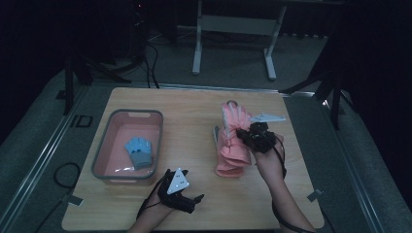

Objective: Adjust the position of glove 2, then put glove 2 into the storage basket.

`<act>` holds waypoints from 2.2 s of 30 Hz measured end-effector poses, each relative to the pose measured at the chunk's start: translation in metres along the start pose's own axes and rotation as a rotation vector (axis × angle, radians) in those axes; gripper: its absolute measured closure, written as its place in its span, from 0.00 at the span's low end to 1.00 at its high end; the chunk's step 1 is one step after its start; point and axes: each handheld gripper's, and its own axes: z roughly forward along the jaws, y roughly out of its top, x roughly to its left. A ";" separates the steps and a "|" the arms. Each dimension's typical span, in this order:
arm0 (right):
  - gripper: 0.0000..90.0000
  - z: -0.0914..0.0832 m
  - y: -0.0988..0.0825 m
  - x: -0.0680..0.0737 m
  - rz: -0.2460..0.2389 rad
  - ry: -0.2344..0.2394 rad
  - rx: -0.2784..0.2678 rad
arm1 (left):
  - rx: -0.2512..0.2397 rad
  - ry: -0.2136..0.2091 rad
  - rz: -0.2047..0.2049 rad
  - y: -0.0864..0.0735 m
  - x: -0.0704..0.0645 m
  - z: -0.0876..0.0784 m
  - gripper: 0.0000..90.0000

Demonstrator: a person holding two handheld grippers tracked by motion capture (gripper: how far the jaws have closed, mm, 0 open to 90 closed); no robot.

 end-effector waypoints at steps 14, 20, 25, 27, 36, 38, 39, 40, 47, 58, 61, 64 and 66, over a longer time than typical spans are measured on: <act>0.98 0.045 -0.023 -0.009 0.034 -0.014 0.117 | -0.001 -0.001 -0.002 0.000 -0.001 0.000 0.03; 0.97 0.058 -0.032 -0.011 0.048 -0.002 0.139 | -0.002 0.002 -0.005 0.000 -0.001 0.000 0.03; 0.96 0.063 -0.034 -0.010 0.031 0.005 0.142 | 0.000 0.002 -0.006 0.000 -0.001 0.000 0.03; 0.94 0.066 -0.035 -0.011 0.024 0.014 0.152 | 0.003 0.006 -0.005 0.000 -0.002 0.001 0.03; 0.66 0.058 -0.031 -0.018 0.008 0.046 0.116 | -0.014 0.004 -0.037 0.004 -0.001 -0.002 0.03; 0.56 0.052 -0.029 -0.021 0.014 0.054 0.104 | -0.022 0.003 -0.045 0.006 0.000 -0.003 0.03; 0.51 0.048 -0.029 -0.023 0.015 0.062 0.093 | -0.022 0.001 -0.046 0.006 0.000 -0.004 0.04; 0.47 0.045 -0.028 -0.024 0.014 0.070 0.088 | -0.021 0.004 -0.049 0.007 -0.001 -0.005 0.04; 0.29 0.020 -0.028 -0.033 0.014 0.135 0.051 | 0.028 -0.027 -0.092 0.015 -0.005 -0.005 0.04; 0.20 -0.001 -0.039 -0.056 0.025 0.142 0.040 | 0.025 -0.022 -0.106 0.031 -0.003 -0.008 0.04; 0.19 -0.005 -0.042 -0.061 -0.008 0.145 0.024 | 0.008 -0.027 -0.113 0.042 -0.001 -0.008 0.04; 0.16 -0.009 -0.044 -0.063 -0.066 0.123 -0.001 | 0.012 -0.027 -0.093 0.054 0.002 -0.006 0.04; 0.16 -0.012 -0.045 -0.065 -0.077 0.112 -0.018 | 0.014 -0.034 -0.087 0.063 0.005 -0.004 0.04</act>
